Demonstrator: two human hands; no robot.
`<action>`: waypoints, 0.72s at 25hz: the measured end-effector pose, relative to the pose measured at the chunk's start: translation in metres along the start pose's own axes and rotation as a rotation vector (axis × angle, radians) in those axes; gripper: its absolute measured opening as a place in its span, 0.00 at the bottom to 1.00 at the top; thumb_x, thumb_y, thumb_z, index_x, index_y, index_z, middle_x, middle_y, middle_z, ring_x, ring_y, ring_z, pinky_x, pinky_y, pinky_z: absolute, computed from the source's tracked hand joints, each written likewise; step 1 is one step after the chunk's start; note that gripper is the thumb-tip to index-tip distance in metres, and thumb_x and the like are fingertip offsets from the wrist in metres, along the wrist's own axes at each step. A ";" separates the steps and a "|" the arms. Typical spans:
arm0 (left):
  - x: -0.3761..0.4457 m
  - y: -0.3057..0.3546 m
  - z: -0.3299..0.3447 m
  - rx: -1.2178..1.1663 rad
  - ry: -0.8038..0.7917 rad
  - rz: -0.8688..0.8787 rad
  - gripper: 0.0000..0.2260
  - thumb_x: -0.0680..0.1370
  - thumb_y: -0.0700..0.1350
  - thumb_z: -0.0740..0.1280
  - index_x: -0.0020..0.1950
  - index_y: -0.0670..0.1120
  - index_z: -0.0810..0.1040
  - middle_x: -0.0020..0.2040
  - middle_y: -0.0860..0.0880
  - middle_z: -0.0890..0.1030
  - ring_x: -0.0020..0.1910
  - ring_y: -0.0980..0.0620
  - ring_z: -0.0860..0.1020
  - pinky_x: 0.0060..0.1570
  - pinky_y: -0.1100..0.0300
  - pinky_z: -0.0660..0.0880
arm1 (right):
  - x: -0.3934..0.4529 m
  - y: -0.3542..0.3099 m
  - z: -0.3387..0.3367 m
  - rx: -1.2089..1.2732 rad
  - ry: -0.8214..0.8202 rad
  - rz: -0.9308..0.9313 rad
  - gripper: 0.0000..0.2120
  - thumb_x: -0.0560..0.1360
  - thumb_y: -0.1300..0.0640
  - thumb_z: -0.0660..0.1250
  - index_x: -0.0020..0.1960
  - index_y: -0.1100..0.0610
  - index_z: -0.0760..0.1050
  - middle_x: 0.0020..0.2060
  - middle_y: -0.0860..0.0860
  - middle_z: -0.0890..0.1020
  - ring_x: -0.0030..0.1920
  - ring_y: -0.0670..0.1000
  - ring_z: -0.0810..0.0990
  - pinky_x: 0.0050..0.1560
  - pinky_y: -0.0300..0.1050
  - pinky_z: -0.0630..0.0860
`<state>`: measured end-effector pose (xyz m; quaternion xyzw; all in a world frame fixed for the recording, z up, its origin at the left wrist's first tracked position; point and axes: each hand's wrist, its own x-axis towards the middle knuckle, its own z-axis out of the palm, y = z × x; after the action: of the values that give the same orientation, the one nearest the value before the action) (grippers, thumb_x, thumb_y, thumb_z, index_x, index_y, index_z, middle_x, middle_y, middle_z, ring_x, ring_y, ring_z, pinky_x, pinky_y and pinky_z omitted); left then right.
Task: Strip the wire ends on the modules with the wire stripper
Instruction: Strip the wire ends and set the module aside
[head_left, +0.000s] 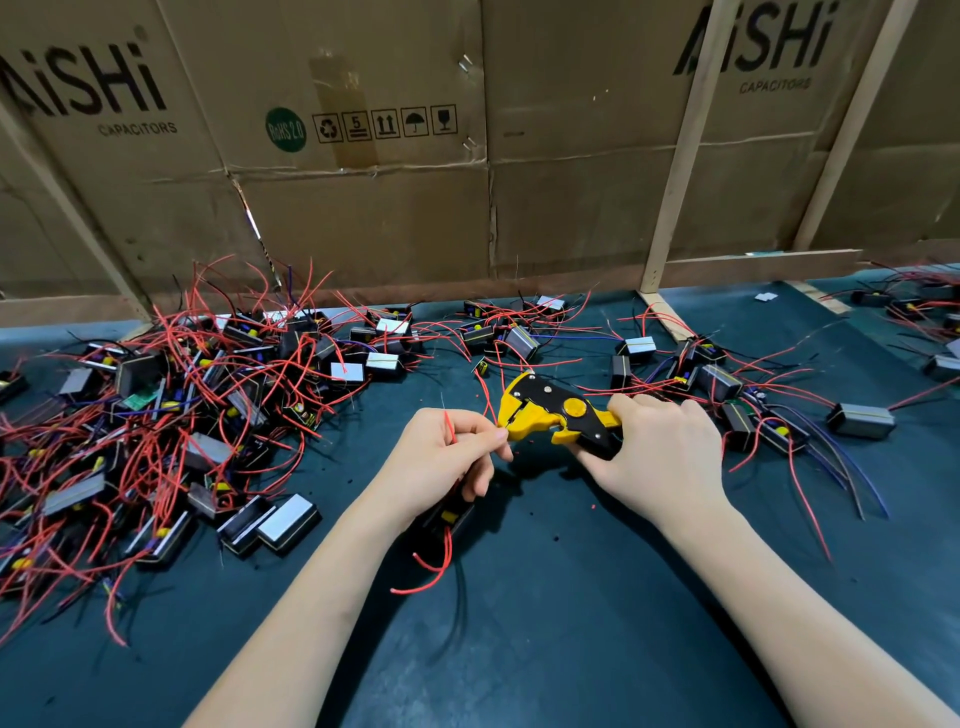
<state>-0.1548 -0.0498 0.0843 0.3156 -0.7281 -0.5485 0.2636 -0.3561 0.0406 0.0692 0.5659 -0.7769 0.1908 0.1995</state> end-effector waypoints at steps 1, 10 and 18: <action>0.000 0.000 0.000 -0.002 -0.003 0.001 0.12 0.81 0.41 0.64 0.40 0.39 0.81 0.23 0.46 0.75 0.21 0.52 0.69 0.28 0.66 0.70 | 0.000 0.000 -0.001 0.009 0.011 0.002 0.23 0.65 0.36 0.74 0.34 0.54 0.70 0.30 0.53 0.79 0.34 0.58 0.79 0.36 0.46 0.65; -0.001 0.002 0.000 0.000 -0.006 0.020 0.12 0.81 0.40 0.64 0.40 0.38 0.81 0.22 0.46 0.74 0.20 0.52 0.69 0.26 0.66 0.68 | 0.001 0.002 0.002 -0.031 -0.038 0.097 0.26 0.68 0.28 0.64 0.33 0.51 0.67 0.31 0.51 0.79 0.38 0.58 0.79 0.34 0.44 0.60; -0.006 0.010 -0.005 -0.007 -0.131 0.069 0.12 0.80 0.42 0.66 0.37 0.42 0.79 0.22 0.48 0.73 0.20 0.52 0.68 0.26 0.64 0.66 | 0.013 0.030 0.000 -0.055 -0.048 0.266 0.27 0.67 0.27 0.63 0.36 0.52 0.77 0.33 0.51 0.80 0.42 0.58 0.82 0.35 0.43 0.64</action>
<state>-0.1492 -0.0464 0.0950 0.2528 -0.7525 -0.5609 0.2352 -0.3883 0.0389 0.0736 0.4568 -0.8545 0.1805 0.1691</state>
